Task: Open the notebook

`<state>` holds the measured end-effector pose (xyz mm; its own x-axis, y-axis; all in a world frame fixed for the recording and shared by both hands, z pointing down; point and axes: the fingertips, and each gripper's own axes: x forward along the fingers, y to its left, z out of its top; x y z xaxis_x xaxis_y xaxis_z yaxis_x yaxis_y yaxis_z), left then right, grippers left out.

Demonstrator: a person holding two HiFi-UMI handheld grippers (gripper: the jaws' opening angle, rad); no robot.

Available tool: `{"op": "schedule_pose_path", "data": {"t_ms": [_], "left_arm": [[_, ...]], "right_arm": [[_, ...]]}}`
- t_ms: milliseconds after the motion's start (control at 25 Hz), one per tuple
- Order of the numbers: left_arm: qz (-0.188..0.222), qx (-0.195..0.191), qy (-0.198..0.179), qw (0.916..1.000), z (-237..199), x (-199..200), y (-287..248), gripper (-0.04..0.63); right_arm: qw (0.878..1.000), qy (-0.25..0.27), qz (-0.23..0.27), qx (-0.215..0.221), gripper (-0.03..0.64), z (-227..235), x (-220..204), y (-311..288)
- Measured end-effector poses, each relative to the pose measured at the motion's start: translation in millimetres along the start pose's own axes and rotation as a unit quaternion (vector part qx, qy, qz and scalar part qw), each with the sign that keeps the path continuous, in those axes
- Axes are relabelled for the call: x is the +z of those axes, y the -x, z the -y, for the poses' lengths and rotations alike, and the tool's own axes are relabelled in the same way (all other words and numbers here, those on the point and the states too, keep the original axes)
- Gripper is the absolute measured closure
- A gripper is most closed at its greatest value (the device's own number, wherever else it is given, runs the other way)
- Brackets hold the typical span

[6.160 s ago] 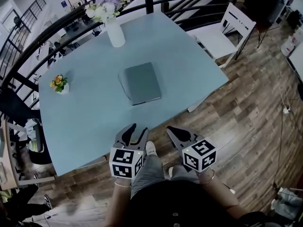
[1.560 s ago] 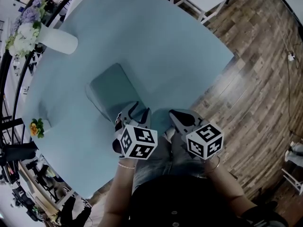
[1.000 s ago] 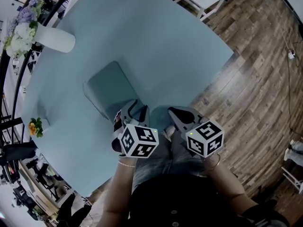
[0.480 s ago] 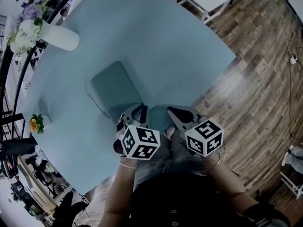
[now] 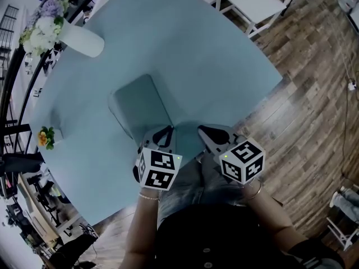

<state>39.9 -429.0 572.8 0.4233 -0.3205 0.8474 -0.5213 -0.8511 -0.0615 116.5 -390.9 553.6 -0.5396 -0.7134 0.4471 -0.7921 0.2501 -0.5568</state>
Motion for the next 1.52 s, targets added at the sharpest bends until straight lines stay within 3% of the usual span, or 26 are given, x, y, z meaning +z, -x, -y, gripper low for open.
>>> {"op": "schedule_pose_path", "data": {"t_ms": [320, 640, 1040, 1520], "left_arm": [[0.064, -0.004, 0.056, 0.9963, -12.2, 8.5, 25.1, 0.566], [0.137, -0.036, 0.075, 0.9871, -24.8, 13.5, 64.3, 0.568], [0.190, -0.051, 0.085, 0.9768, -43.4, 5.4, 109.4, 0.568], [0.231, -0.039, 0.119, 0.9650, -75.5, -17.9, 154.3, 0.568]], "right_arm": [[1.000, 0.003, 0.018, -0.007, 0.609, 0.5, 15.4, -4.8], [0.999, 0.003, 0.035, -0.018, 0.609, -30.6, 18.8, -21.1], [0.998, 0.030, 0.044, -0.027, 0.609, -65.4, 26.4, -32.3], [0.997, 0.066, 0.041, -0.012, 0.609, -110.2, 35.1, -52.8]]}}
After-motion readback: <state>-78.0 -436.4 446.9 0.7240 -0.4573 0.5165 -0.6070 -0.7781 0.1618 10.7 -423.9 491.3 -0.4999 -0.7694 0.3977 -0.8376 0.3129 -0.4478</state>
